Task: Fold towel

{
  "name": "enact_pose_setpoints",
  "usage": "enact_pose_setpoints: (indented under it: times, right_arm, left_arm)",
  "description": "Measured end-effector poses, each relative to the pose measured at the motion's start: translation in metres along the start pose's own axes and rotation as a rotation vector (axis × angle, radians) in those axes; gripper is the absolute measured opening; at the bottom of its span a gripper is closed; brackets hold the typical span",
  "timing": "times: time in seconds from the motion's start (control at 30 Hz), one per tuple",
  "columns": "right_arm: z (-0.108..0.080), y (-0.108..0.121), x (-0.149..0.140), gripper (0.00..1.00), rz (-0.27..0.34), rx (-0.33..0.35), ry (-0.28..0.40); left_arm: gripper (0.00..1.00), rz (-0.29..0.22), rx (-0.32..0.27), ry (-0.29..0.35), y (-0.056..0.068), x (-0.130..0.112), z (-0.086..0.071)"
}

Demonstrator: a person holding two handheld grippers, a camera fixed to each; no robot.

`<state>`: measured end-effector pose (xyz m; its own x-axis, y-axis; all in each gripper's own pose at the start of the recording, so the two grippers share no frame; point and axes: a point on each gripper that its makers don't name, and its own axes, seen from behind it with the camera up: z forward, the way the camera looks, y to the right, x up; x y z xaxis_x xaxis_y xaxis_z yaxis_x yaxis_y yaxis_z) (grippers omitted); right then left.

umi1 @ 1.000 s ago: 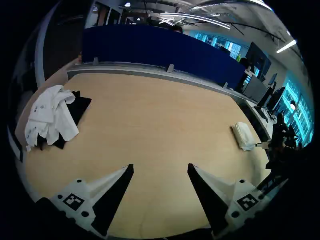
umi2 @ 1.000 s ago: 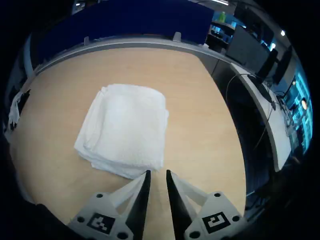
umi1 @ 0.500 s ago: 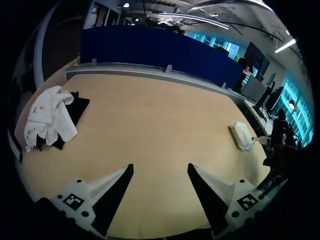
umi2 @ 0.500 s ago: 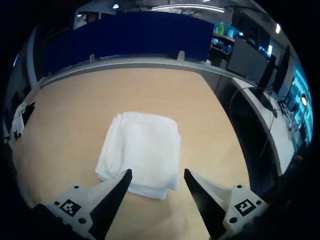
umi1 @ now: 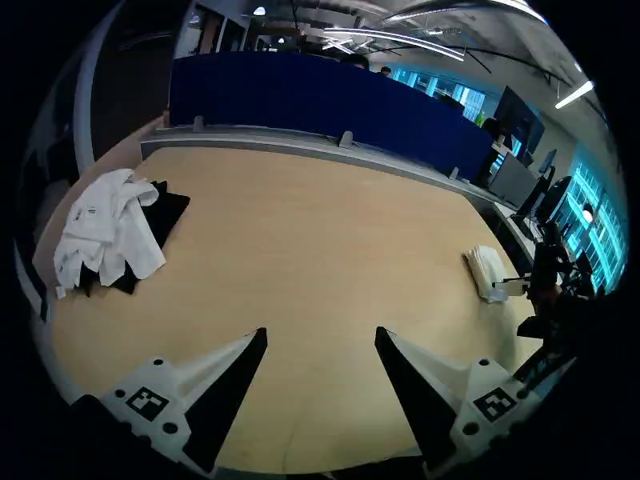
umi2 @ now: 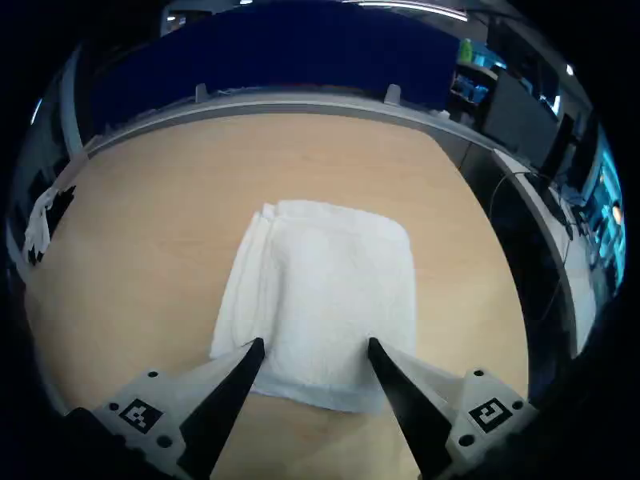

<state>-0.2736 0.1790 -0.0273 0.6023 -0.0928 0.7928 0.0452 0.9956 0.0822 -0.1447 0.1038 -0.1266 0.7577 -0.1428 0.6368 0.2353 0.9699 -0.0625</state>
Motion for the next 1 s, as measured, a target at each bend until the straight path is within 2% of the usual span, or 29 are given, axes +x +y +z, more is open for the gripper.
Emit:
enact_pose_setpoints:
  times: [0.2, 0.57, 0.8, 1.0]
  right_arm:
    - [-0.007, 0.002, 0.012, 1.0, -0.007, -0.003, 0.026]
    - [-0.041, 0.0, 0.057, 1.0, -0.001, -0.016, 0.165]
    - [-0.076, -0.026, 0.101, 1.0, 0.037, 0.002, 0.351]
    - [-0.13, -0.043, 0.142, 1.0, 0.067, -0.046, 0.541]
  left_arm:
    - [1.0, -0.007, 0.002, 0.008, -0.001, 0.002, -0.002]
    - [1.0, -0.021, -0.003, 0.03, -0.007, 0.005, -0.002]
    - [1.0, -0.018, -0.006, 0.059, -0.011, 0.012, -0.002]
    - [1.0, -0.007, -0.004, 0.117, -0.016, 0.025, -0.001]
